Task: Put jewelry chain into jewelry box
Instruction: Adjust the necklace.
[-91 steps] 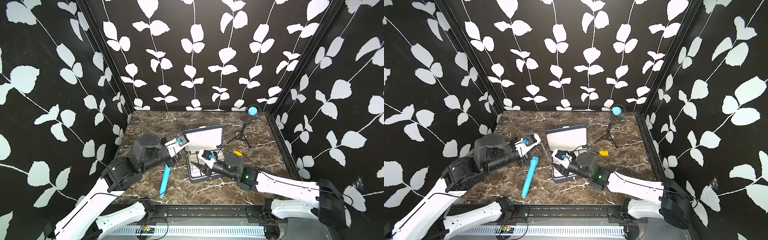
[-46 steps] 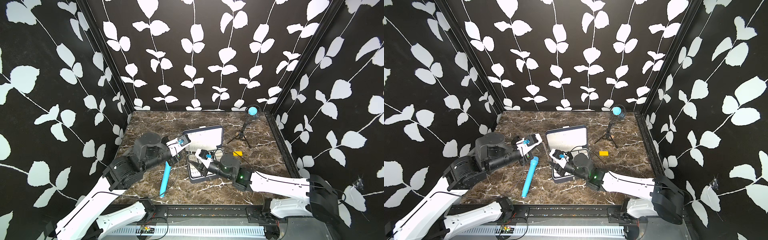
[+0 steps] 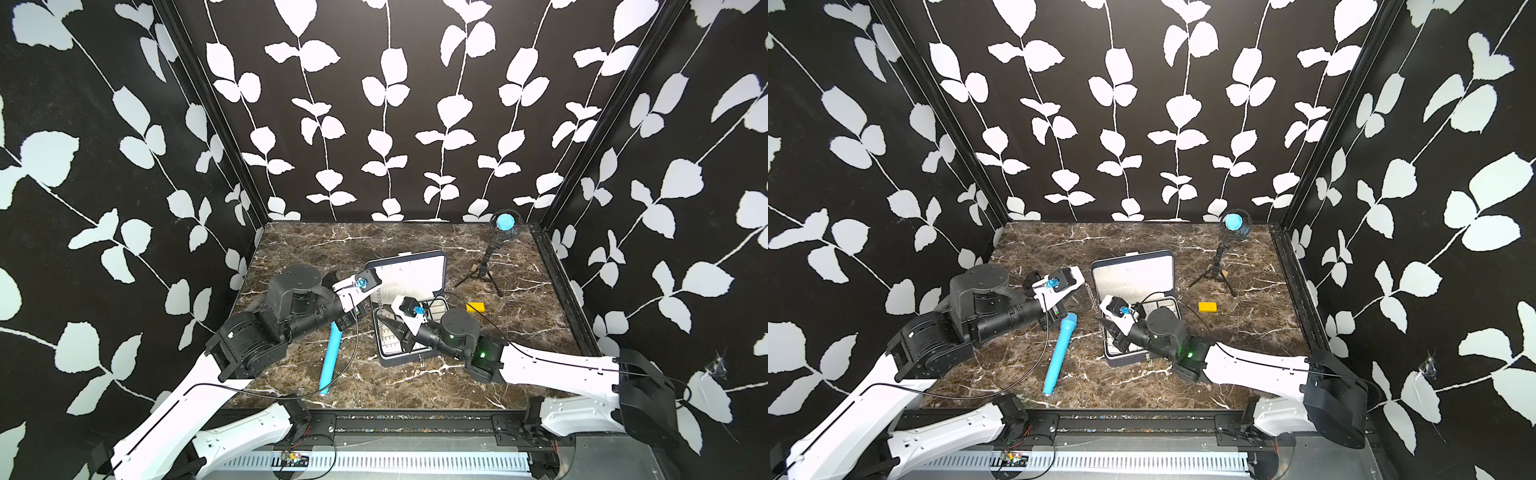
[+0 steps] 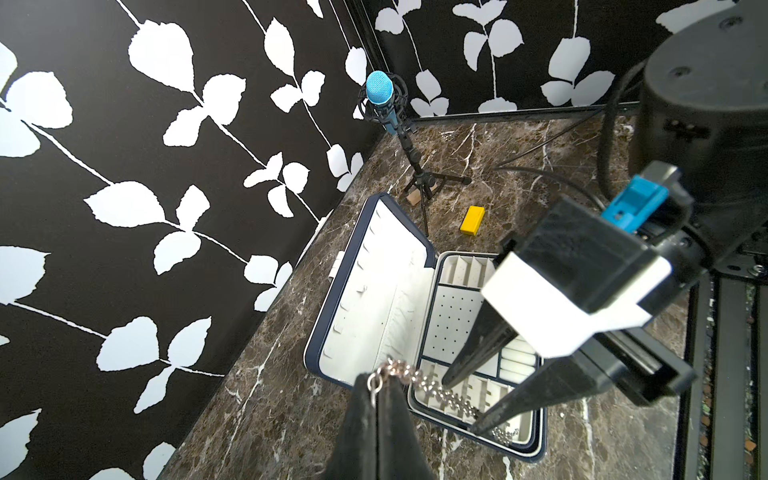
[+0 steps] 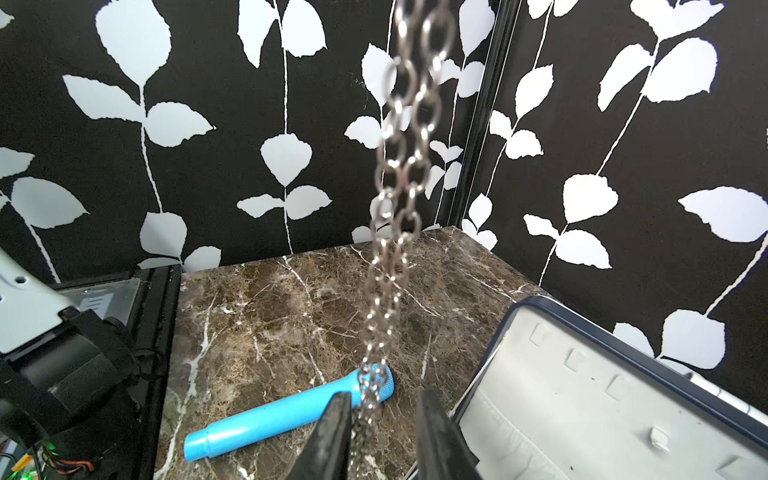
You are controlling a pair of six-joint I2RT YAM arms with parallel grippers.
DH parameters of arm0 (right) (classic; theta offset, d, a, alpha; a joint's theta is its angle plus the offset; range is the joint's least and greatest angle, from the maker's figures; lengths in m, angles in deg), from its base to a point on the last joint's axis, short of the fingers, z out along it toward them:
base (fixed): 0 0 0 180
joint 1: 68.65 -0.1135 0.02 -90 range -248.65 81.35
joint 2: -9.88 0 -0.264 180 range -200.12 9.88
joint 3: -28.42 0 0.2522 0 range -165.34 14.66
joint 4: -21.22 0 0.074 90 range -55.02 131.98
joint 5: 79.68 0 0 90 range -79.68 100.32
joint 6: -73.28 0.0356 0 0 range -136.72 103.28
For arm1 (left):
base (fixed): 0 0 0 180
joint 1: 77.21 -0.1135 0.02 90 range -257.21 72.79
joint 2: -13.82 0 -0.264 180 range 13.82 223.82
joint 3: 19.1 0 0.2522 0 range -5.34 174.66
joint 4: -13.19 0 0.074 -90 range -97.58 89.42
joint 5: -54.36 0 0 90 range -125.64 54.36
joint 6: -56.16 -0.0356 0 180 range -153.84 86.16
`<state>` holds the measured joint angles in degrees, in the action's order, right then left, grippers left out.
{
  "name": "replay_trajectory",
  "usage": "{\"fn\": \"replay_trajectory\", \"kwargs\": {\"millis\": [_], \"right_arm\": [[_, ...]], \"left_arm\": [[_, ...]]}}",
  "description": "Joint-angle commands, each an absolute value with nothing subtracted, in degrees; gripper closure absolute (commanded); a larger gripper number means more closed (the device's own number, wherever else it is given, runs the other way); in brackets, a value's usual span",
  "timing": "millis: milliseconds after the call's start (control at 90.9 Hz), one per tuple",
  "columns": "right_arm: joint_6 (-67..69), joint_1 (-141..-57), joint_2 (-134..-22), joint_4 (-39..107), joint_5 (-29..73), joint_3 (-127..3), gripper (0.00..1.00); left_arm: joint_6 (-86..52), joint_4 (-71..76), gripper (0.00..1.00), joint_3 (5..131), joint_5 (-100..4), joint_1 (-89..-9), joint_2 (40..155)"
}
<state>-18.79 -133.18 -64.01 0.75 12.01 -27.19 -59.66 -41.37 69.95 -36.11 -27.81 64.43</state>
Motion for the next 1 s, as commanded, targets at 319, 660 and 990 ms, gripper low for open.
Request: {"fn": "replay_trajectory", "kwargs": {"millis": [319, 660, 990], "right_arm": [[-17.34, -133.69, -64.65, -3.16, 11.71, -28.93, 0.69], [-16.6, -133.69, -64.57, -3.07, 11.66, -28.98, 0.78], [-15.81, -133.69, -64.05, -3.15, 12.02, -28.79, 1.0]], "left_arm": [[-59.89, -39.71, 1.0, 70.14, -37.03, -27.99, 64.33], [-59.57, -39.64, 1.0, 70.19, -37.34, -27.99, 64.35], [-59.17, -39.78, 1.0, 70.09, -37.32, -27.99, 63.75]]}}
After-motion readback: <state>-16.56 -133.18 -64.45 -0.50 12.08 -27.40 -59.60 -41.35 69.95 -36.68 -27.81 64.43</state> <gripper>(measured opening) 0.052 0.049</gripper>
